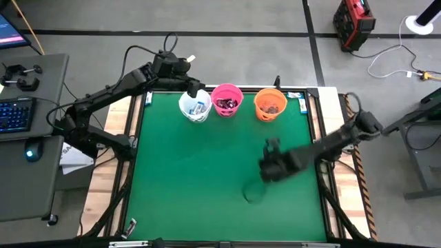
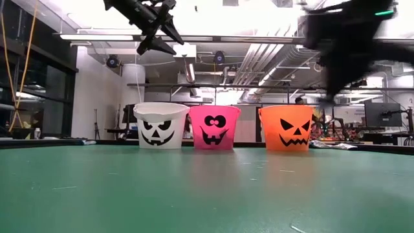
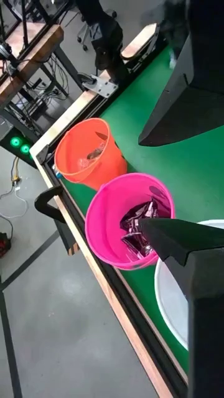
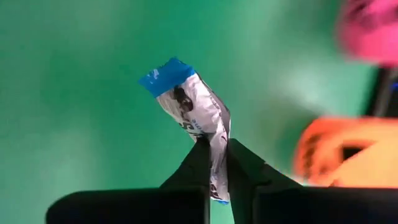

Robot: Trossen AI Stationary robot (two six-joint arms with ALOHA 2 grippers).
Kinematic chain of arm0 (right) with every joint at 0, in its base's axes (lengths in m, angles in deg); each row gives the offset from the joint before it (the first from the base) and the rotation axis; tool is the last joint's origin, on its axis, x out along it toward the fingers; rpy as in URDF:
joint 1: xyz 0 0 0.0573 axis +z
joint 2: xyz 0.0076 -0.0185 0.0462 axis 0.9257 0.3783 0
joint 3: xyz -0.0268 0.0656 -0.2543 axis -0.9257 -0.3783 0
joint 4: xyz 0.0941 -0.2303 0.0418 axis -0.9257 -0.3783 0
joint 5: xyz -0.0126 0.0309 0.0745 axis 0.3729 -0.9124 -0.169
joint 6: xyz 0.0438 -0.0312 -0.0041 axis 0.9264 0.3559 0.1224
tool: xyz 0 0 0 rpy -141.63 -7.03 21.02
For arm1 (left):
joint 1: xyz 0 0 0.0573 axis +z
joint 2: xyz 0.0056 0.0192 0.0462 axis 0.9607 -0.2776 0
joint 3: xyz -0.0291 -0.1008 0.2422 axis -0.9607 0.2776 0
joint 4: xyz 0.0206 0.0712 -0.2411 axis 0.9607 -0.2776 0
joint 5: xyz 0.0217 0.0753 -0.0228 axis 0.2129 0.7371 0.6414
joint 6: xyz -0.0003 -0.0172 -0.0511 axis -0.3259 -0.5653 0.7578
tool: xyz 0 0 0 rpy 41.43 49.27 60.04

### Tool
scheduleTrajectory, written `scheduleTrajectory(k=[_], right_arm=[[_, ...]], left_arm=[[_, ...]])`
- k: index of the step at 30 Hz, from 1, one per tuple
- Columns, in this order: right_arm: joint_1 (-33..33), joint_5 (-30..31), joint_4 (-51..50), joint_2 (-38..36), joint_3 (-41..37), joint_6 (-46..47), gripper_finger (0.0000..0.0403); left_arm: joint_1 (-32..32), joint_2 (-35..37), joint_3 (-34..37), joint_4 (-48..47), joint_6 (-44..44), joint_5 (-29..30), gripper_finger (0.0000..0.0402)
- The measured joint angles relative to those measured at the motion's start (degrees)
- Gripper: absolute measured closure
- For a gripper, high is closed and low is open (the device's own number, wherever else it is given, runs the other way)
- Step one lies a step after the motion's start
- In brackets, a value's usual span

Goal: Sort candy by brand, put in halloween buckets
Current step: Put the white chocolate into the white bucket

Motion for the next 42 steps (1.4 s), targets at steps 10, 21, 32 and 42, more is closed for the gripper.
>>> scheduleTrajectory(k=[10,21,32,42], right_arm=[[-28.77,-7.90,59.46,0.74,0.22,-22.54,0.0380],[-38.79,-10.17,64.58,21.44,26.23,-12.18,0.0379],[-41.34,-17.85,40.36,36.98,53.89,2.08,0.0301],[-44.40,-21.34,29.57,38.26,60.97,0.68,0.0191]], left_arm=[[1.48,5.80,-5.67,3.75,-6.20,-14.25,0.0213],[3.05,17.05,-7.39,3.62,-13.44,-8.60,0.0213],[4.24,18.60,-7.32,-1.79,-13.45,-8.30,0.0213],[4.24,18.58,-7.29,-2.38,-13.53,-7.51,0.0213]])
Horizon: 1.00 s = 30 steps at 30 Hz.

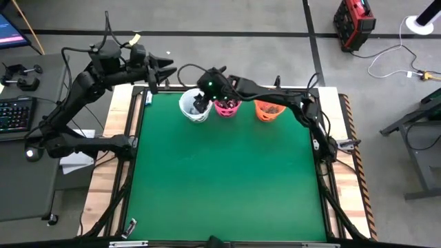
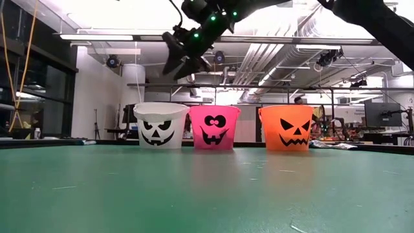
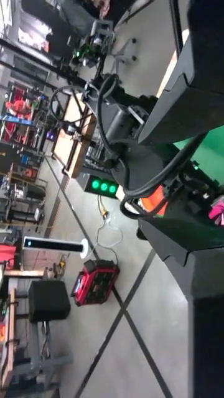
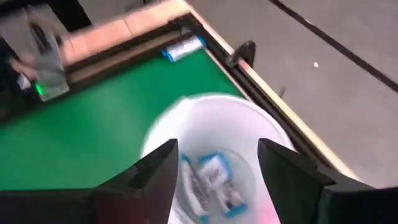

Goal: Sort candy by brand, put in halloween buckets
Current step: Put the white chocolate into the white bucket

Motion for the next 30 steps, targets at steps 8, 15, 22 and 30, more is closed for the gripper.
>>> scheduleTrajectory(k=[8,15,22,30], right_arm=[[-6.85,4.61,-18.31,-6.13,-0.92,-6.27,0.0185],[-16.70,10.68,-20.08,-17.23,-13.00,-3.02,0.0185],[-29.71,15.99,-20.73,-32.57,-37.33,18.65,0.0185],[-40.88,11.98,-18.24,-37.90,-56.62,30.82,0.0185]], left_arm=[[0.00,0.00,0.01,-0.45,0.00,1.77,0.0213],[0.00,-0.02,0.01,-0.47,0.15,2.65,0.0213],[0.00,-0.31,0.01,-0.46,1.40,5.41,0.0213],[0.00,-3.23,0.01,-0.28,1.50,5.40,0.0213]])
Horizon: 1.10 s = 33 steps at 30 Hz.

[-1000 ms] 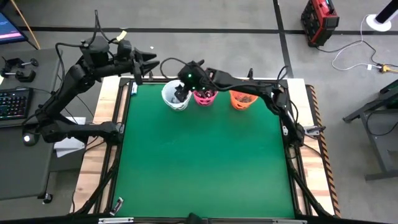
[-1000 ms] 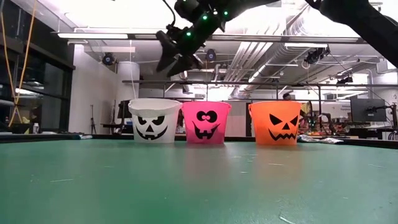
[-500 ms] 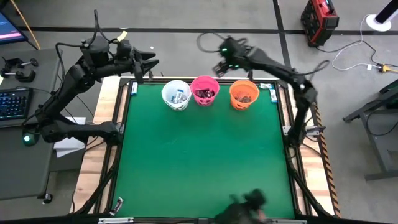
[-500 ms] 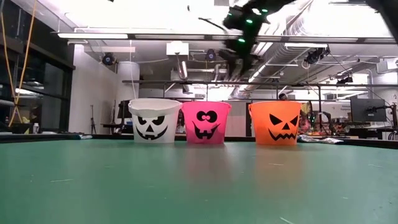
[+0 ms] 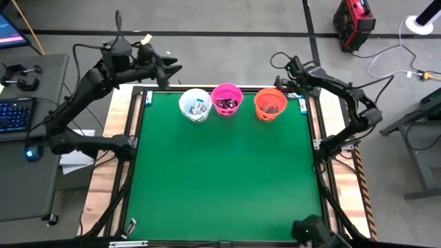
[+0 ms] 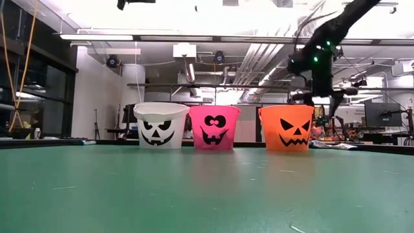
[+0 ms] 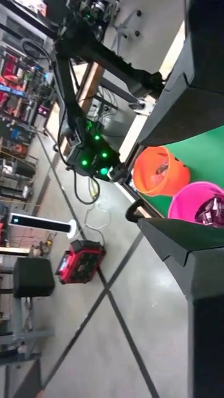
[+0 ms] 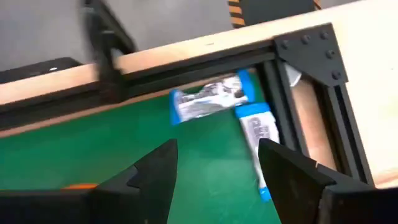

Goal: Sort candy by brand, put in halloween buckets
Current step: Put the white chocolate into the white bucket

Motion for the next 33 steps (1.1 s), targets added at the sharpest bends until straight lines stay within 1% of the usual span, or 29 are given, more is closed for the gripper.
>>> scheduleTrajectory(k=[2,6,8,12,15,22,28,30,33], right_arm=[[-0.80,0.27,2.67,0.53,-1.36,0.74,0.0185],[-1.76,-0.97,8.78,2.07,-2.20,9.20,0.0188],[-2.80,-1.67,10.22,3.09,-2.60,15.19,0.0192],[-3.89,-2.30,9.16,5.60,-2.56,30.45,0.0203],[-3.99,-2.46,9.43,7.16,-2.57,37.21,0.0207],[-4.94,-0.74,10.20,11.57,-2.14,41.93,0.0208],[-4.65,2.00,9.46,13.20,-0.92,44.36,0.0212],[-4.32,2.35,9.42,13.22,-0.92,43.99,0.0223],[-3.90,1.73,9.32,13.24,-1.01,43.11,0.0251]], left_arm=[[0.00,-1.02,0.02,-0.01,0.05,0.00,0.0213],[0.00,-2.65,0.04,-0.19,1.30,-0.03,0.0213],[0.00,-3.30,0.04,-0.19,2.34,-0.22,0.0213],[0.00,-4.00,0.04,-0.21,3.01,-0.48,0.0213],[0.00,-3.99,0.04,-0.26,3.04,-0.52,0.0213],[0.60,-3.94,0.04,-0.22,3.03,-0.48,0.0213],[1.12,-3.95,0.04,-0.20,2.61,-0.33,0.0213],[1.46,-3.96,0.04,-0.21,2.82,-0.32,0.0213],[1.84,-3.96,0.04,-0.20,2.92,-0.29,0.0213]])
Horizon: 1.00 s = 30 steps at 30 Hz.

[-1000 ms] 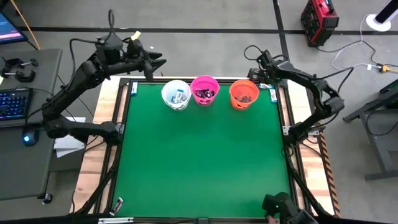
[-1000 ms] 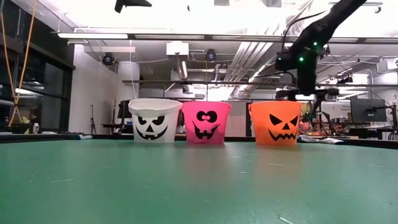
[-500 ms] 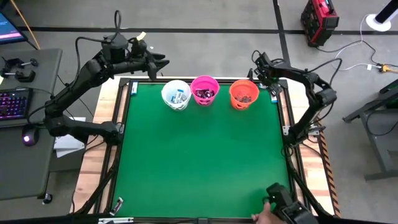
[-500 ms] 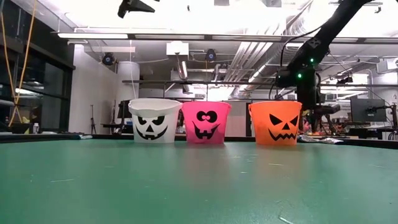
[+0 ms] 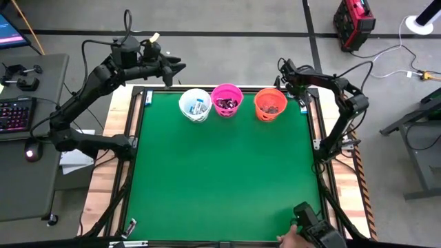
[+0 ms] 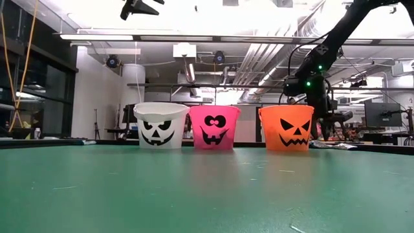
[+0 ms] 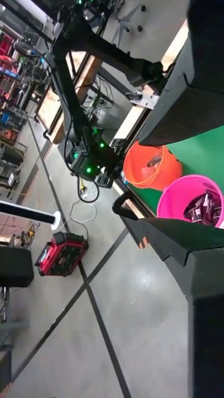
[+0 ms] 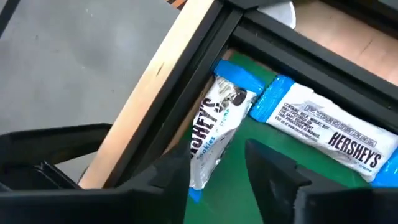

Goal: Sort candy by brand, put in halloween buckets
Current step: Put the white chocolate into the white bucket

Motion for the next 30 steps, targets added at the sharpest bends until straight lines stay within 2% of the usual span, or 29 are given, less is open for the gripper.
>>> scheduleTrajectory(k=[6,21,30], right_arm=[[0.74,2.67,0.31,1.05,0.00,1.15,0.0288],[1.96,7.02,0.20,2.70,0.07,2.19,0.0288],[3.08,7.45,-6.27,7.87,3.80,-0.14,0.0289]], left_arm=[[-0.02,0.00,0.00,-0.21,0.02,0.05,0.0213],[-0.02,0.01,0.00,-2.51,0.09,0.03,0.0213],[-0.02,0.00,0.00,-4.28,0.07,0.01,0.0213]])
